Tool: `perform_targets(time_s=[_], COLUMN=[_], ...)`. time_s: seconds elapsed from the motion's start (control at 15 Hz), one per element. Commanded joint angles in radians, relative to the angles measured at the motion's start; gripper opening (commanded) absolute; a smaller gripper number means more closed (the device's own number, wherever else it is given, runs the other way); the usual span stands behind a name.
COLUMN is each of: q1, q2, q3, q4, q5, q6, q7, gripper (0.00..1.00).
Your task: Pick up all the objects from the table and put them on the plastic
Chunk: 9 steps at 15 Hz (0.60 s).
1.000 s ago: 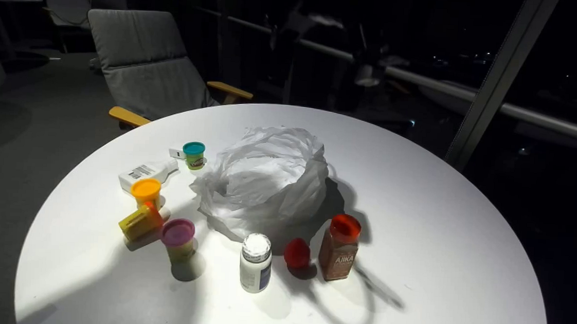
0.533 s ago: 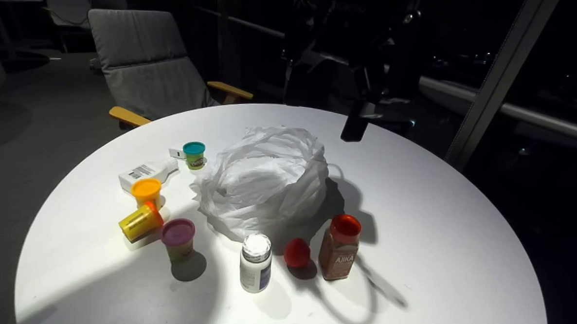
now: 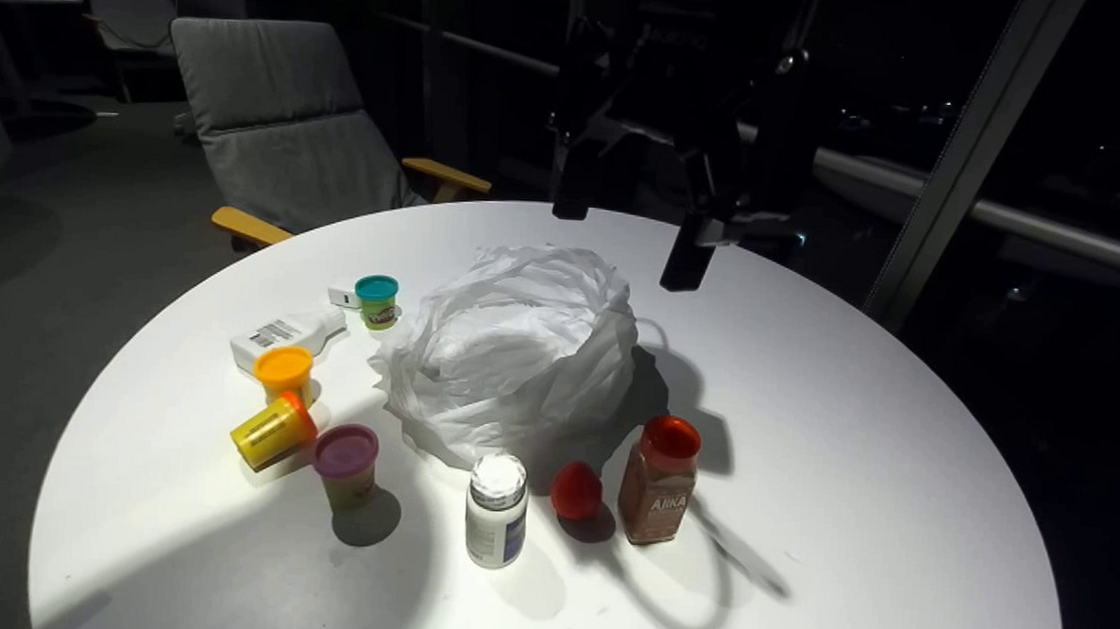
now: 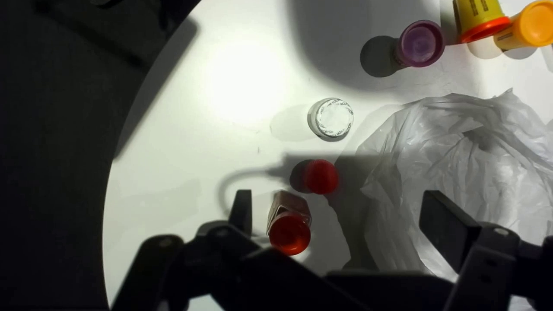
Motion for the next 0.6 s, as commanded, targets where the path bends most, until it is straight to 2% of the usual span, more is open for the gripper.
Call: perform_targets(time_s=[0.0,0.53], q1=[-0.013,-0.043], q2=[0.055,0.259], q3=[-0.005,-0.024], q4=[-0.003,0.006], q5=[0.051,0.182], q6=[0.071,0.35], q7=[0.001,0.072], gripper=[1.0,1.0])
